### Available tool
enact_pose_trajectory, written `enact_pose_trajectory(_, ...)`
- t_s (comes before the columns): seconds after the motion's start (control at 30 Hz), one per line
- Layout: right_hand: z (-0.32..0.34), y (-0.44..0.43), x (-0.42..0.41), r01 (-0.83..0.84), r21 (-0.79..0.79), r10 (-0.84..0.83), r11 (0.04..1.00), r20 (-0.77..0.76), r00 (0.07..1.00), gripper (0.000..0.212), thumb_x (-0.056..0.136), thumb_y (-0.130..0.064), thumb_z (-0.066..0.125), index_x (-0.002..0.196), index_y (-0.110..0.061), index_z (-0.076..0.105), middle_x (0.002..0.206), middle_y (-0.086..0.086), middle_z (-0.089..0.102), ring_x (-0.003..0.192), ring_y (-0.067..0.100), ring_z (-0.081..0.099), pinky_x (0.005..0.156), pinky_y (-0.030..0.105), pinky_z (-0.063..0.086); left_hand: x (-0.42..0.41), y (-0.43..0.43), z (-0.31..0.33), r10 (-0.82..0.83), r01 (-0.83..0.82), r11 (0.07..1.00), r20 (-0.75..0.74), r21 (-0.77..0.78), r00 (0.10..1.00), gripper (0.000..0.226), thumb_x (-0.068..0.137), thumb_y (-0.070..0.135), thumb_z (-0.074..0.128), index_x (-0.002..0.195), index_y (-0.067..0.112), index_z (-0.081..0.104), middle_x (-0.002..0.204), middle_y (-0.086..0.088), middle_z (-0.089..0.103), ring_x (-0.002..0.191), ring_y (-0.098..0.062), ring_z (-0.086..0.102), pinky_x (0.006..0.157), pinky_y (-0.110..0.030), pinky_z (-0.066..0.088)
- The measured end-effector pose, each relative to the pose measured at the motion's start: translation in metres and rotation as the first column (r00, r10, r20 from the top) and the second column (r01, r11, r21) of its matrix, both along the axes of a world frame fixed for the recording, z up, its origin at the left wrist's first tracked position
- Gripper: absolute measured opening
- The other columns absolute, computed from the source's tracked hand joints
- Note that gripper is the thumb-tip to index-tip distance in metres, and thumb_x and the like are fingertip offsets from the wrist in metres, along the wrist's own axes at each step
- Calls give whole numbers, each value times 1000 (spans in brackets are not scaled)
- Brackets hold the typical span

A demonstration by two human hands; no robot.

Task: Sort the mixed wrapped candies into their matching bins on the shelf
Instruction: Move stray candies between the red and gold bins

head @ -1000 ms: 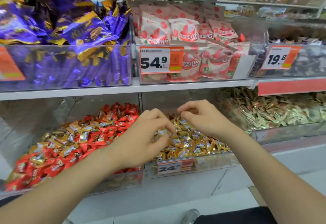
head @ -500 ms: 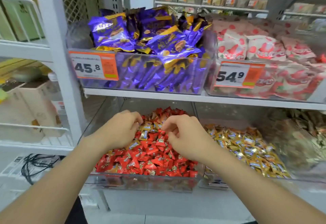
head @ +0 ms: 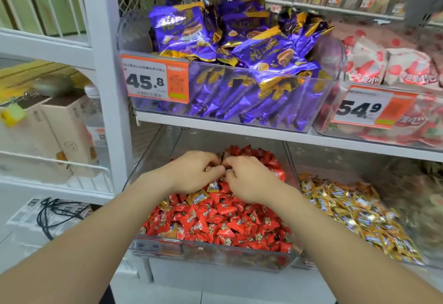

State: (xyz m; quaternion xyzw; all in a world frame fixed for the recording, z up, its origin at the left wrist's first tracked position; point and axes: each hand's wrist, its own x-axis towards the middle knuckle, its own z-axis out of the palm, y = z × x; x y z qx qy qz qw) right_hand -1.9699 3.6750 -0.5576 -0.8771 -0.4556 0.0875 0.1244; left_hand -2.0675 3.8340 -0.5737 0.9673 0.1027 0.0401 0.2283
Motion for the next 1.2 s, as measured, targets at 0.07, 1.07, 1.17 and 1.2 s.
enact_pose_trajectory(0.07, 0, 1, 5, -9, -25, 9, 1000, -17, 1000, 46, 87, -33, 45, 123, -24, 72, 120, 8, 74, 118, 32, 64, 100, 42, 53, 2, 0, -2, -44, 50, 996, -77, 76, 996, 44, 98, 56, 60, 129, 26, 64, 102, 2, 59, 108, -21, 54, 91, -34, 41)
enact_pose_trajectory(1.07, 10, -43, 29, 222, 415, 95, 882, -619, 780, 25, 102, -8, 66, 114, -26, 77, 103, 5, 66, 82, 15, 64, 79, 35, 64, -30, 1, 26, 45, -55, 995, -111, -85, 993, 22, 95, 21, 72, 104, 40, 65, 105, 4, 59, 71, -12, 66, 69, -31, 55)
enact_pose_trajectory(1.17, 9, -42, 30, 218, 392, 33, 894, -542, 839, 29, 107, -10, 58, 115, -31, 75, 98, -1, 60, 78, 13, 58, 80, 34, 64, -30, -3, 27, 86, -110, 968, -117, -227, 989, 27, 97, 9, 57, 103, 33, 66, 92, -5, 64, 65, -20, 64, 69, -38, 61)
enact_pose_trajectory(1.2, 9, -42, 30, 222, 380, 17, 898, -534, 845, 31, 108, -11, 55, 114, -33, 75, 92, -1, 58, 77, 14, 54, 77, 35, 61, -31, -5, 29, 98, -132, 943, -124, -305, 987, 28, 97, 7, 53, 102, 29, 68, 87, -6, 59, 65, -20, 63, 76, -41, 64)
